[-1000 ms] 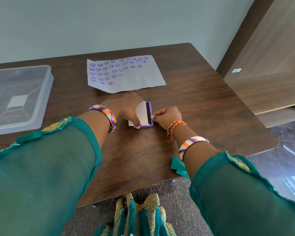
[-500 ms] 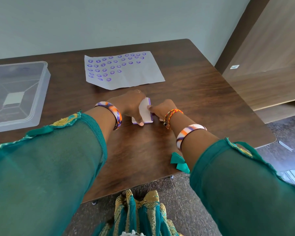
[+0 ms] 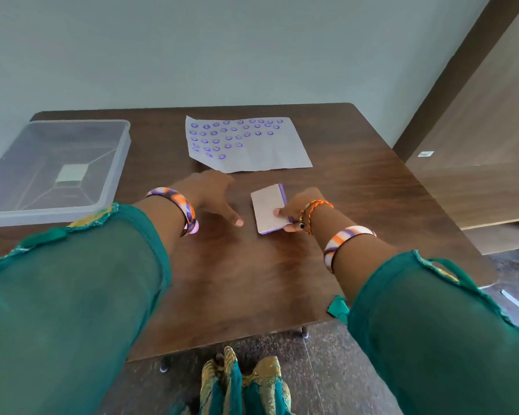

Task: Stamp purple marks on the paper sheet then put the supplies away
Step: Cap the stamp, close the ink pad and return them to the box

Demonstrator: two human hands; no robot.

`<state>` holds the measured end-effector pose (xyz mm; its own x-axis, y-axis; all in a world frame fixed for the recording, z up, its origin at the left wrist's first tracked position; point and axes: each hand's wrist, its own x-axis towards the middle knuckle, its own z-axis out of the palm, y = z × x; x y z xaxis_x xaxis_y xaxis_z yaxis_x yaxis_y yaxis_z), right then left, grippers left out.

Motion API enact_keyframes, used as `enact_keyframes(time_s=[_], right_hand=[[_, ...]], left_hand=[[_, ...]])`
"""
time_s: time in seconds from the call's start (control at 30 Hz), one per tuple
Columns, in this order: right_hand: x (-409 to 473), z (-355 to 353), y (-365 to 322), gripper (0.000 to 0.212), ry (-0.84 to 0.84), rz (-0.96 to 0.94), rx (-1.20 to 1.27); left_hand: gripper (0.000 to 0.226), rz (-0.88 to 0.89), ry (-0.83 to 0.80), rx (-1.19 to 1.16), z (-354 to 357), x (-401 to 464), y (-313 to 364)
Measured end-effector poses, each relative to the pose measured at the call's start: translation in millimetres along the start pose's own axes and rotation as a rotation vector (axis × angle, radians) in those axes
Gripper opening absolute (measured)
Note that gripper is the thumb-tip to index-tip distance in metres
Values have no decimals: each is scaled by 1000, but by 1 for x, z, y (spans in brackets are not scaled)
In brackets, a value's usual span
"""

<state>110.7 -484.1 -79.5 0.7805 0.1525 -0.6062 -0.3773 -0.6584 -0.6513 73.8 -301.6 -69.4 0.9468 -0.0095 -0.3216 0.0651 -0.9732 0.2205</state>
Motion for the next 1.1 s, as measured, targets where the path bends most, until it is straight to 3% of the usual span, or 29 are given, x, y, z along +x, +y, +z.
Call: enact_keyframes(time_s=[0.07,0.17,0.27,0.33,0.4,0.47,0.57,0.63,0.73,1.0,1.1], right_hand=[[-9,-2,2,27,-107,14,100],[-19,6,2,25,-132,-2,143],[-24,26,-6,13,-58,29,103],[-25,41,-14,39,-38,55,76],[-28,56,-26,48,-44,54,51],[-29,66,-37,44,-37,28,46],[-34,81,-61,11,-123,-73,-26],[-35,92,-78,28,-162,-103,-33],[-29,114,-101,32,-195,-164,-85],[-29,192,-174,29,-177,-188,19],[-29,227,-191,19,1,-207,-117]], left_hand=[[58,-56,-65,-26,2,-13,-11],[59,-48,-84,-38,13,-26,-23],[42,-45,-3,-91,24,-41,-33],[31,-58,43,-132,27,-53,-37],[28,-64,82,-153,27,-63,-44],[28,-71,149,-178,21,-70,-56],[23,-83,286,-177,4,-79,-84],[14,-77,355,-180,-10,-84,-107],[13,-65,412,-192,-30,-89,-143],[16,-112,326,-222,-44,-98,-242],[15,-115,254,-222,-36,-97,-270]])
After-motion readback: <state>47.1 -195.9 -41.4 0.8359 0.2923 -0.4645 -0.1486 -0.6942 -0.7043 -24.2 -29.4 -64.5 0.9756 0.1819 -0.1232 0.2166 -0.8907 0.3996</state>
